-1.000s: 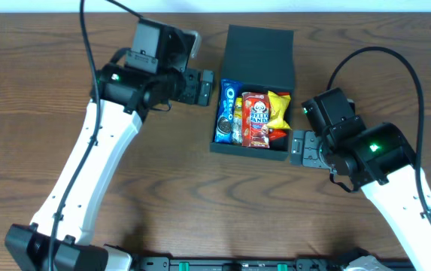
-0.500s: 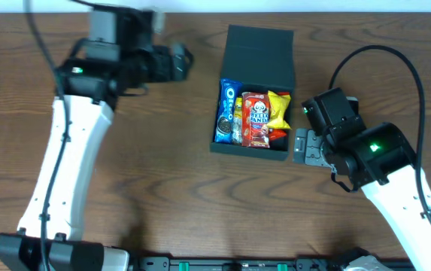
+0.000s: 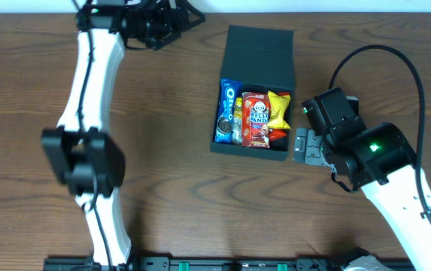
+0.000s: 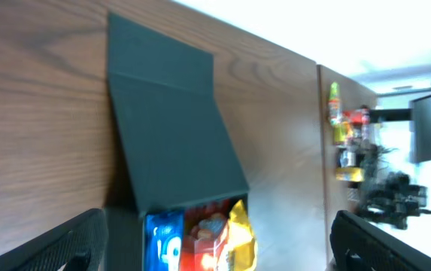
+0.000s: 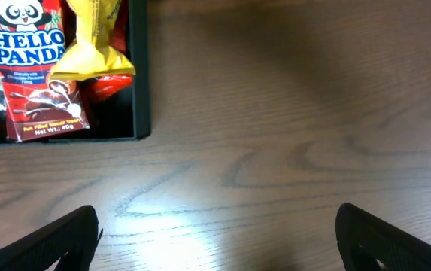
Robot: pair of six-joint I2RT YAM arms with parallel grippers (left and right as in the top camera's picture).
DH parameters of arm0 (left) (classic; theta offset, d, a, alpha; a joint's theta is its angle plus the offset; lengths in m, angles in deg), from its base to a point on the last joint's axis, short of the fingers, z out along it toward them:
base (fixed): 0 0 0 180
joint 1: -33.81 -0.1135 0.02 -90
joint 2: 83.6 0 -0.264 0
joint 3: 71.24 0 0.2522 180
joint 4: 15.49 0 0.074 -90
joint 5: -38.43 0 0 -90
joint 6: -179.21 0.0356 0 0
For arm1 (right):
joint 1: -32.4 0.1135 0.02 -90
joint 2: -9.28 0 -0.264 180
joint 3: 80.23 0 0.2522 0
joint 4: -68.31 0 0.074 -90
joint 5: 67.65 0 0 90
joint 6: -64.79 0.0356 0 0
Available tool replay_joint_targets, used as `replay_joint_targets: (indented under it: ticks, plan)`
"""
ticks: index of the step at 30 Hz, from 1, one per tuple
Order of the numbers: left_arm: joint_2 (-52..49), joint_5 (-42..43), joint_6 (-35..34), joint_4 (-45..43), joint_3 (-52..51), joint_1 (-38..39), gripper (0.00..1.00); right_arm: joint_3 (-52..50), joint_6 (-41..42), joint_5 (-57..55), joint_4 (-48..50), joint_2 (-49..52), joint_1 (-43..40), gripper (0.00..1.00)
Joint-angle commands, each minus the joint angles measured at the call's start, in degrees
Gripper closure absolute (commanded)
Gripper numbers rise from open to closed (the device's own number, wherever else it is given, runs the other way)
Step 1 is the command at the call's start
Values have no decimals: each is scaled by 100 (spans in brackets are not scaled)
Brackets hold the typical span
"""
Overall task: Pack container
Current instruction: 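Raise the left gripper to the box lid's top edge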
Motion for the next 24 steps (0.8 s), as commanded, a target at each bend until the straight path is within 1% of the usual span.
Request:
replay_joint_targets:
  ticks: [1,3,5,9,13,18,22,24]
  plan:
    - [-765,756,-518,-37,765,48,4,0,50,-140,42,-7,-24,1]
    - [-1272,894,-750,-144,1115,72,4,0,50,-140,74,-7,-24,1]
    - [-1609,922,-1008,-328,1233,114,4,0,50,-140,76,-7,-24,1]
    - [-1989,905,-1110,-623,1233,249,4,0,50,-138,76,-7,-24,1]
    - [-2356,872,-1399,-981,1233,573,4,0,50,-138,90,-7,-24,1]
    - [-2450,387,-1379,-1025,1233,807,4,0,50,-138,87,-7,-24,1]
    - [-2450,201,-1373,-1005,1233,844,4,0,50,-138,74,-7,-24,1]
    - [-2450,-31,-1349,-916,1233,844,4,0,50,-138,74,-7,-24,1]
